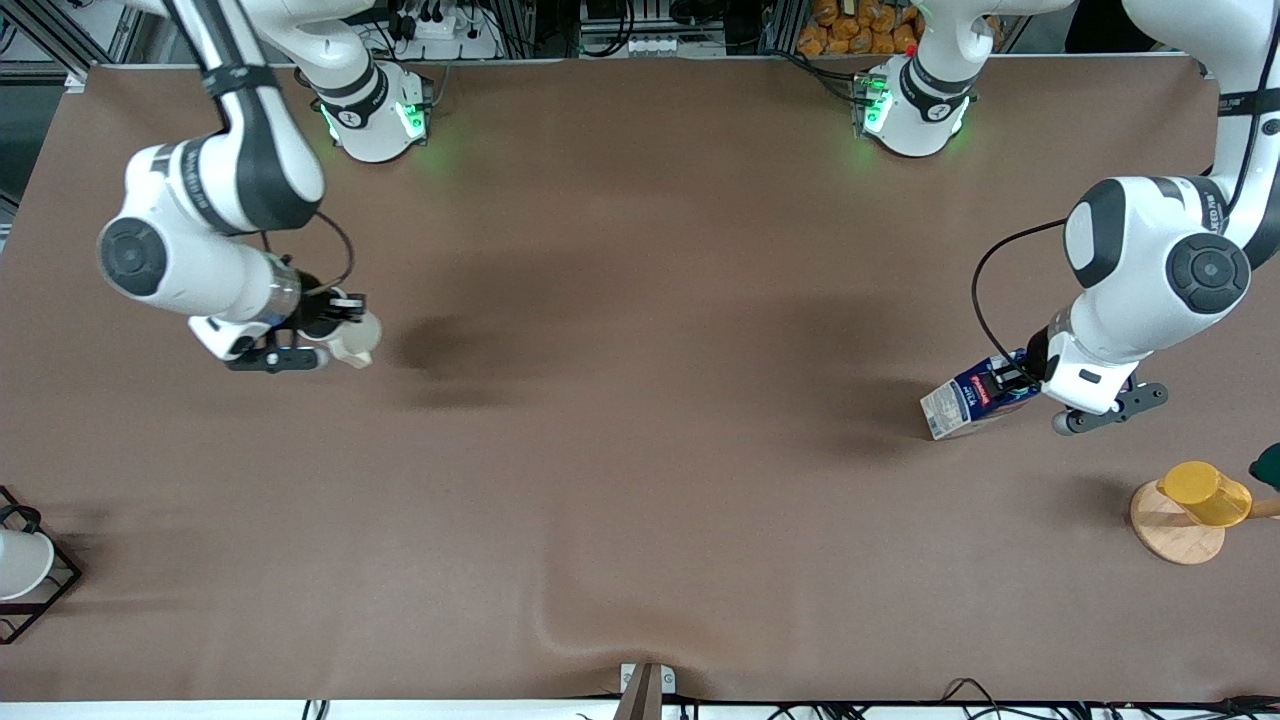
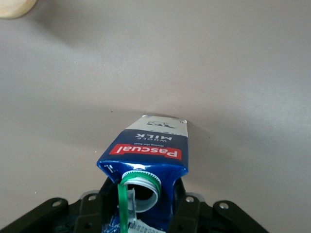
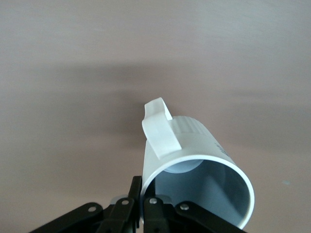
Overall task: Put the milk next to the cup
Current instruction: 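Carry the mug to the table middle with the right gripper and release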
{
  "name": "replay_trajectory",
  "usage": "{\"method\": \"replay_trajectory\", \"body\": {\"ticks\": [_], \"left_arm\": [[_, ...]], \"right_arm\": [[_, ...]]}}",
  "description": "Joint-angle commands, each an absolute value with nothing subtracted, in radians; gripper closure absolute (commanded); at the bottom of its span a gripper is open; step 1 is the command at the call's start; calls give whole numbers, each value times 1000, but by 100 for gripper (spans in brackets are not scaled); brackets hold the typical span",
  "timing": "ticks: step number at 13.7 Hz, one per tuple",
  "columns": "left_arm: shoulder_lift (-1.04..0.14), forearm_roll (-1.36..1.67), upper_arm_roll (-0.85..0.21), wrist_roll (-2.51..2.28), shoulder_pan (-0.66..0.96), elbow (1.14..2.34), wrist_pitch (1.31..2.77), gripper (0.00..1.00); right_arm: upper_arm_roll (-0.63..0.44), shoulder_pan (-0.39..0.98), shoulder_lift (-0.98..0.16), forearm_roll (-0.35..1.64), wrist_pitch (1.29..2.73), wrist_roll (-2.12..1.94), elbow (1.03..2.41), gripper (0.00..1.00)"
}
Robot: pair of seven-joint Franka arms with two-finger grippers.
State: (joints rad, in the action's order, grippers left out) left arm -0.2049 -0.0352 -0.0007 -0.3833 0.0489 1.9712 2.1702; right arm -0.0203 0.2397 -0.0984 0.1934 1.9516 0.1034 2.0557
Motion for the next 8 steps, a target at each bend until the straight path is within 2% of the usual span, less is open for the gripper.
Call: {"method": "replay_trajectory", "body": {"ticks": [1,5,8], "left_arm": [[-181,-40,-32,-368,46,1896,2056,92],[-179,-40,-60,-368,48,1767,1906,92],[-178,-49,-100,-373,46,1686,1827,95]], "right_arm": [[-23,363,-200,227,1937,255,1906,100],[-25,616,-431,221,1997,669,1671,100],[-25,728,-515,225,2057,796,1606,100]]}}
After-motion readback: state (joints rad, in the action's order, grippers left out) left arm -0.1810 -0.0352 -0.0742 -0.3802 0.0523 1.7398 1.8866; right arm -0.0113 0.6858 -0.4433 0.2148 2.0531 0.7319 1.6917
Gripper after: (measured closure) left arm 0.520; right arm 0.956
